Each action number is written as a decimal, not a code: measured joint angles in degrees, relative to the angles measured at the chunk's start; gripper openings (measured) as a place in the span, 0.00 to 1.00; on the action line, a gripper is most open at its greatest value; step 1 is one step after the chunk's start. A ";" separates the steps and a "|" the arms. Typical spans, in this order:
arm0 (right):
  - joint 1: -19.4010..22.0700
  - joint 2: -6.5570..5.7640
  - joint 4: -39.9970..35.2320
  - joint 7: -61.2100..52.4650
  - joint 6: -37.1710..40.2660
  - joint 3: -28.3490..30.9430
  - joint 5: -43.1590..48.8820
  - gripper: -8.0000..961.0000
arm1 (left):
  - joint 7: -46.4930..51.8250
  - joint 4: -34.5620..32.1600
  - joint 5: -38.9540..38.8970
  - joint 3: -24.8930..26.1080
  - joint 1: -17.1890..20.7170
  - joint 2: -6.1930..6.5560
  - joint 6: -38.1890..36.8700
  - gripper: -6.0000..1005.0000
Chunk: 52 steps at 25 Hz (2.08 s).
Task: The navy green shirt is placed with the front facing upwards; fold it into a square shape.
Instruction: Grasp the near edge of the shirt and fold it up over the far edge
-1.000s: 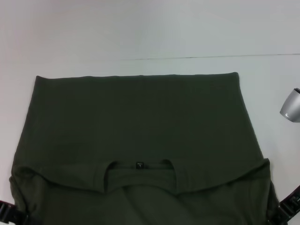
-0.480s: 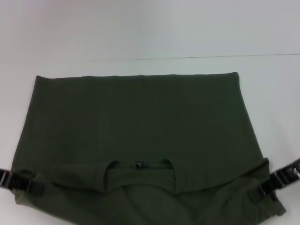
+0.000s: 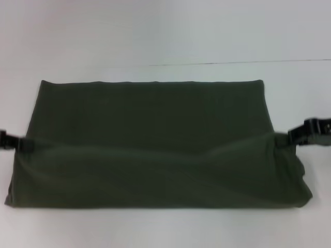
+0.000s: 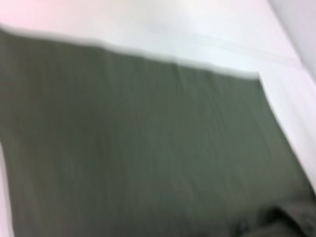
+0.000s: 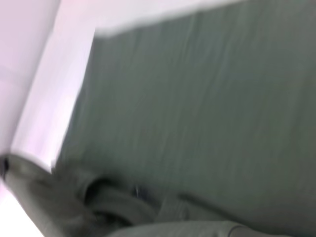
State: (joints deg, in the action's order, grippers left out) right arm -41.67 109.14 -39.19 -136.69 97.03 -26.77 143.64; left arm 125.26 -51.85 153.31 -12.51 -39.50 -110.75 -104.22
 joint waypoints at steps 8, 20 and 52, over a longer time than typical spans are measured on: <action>1.76 -0.25 2.60 -0.27 -12.40 3.59 -9.22 0.08 | 1.28 0.79 -11.40 0.72 1.10 -1.10 12.39 0.03; 1.92 7.39 5.17 8.69 -31.21 3.02 -15.63 0.08 | -9.17 8.15 -25.38 -1.29 0.51 -8.69 35.53 0.03; -0.29 10.27 11.06 19.70 -50.10 0.66 -26.71 0.19 | -41.83 23.54 -61.49 -12.73 -0.20 -13.36 64.65 0.06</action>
State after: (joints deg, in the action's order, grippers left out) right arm -41.97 119.41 -28.13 -116.99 46.94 -26.11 116.94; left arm 83.43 -28.30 91.82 -25.25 -39.70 -124.11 -39.57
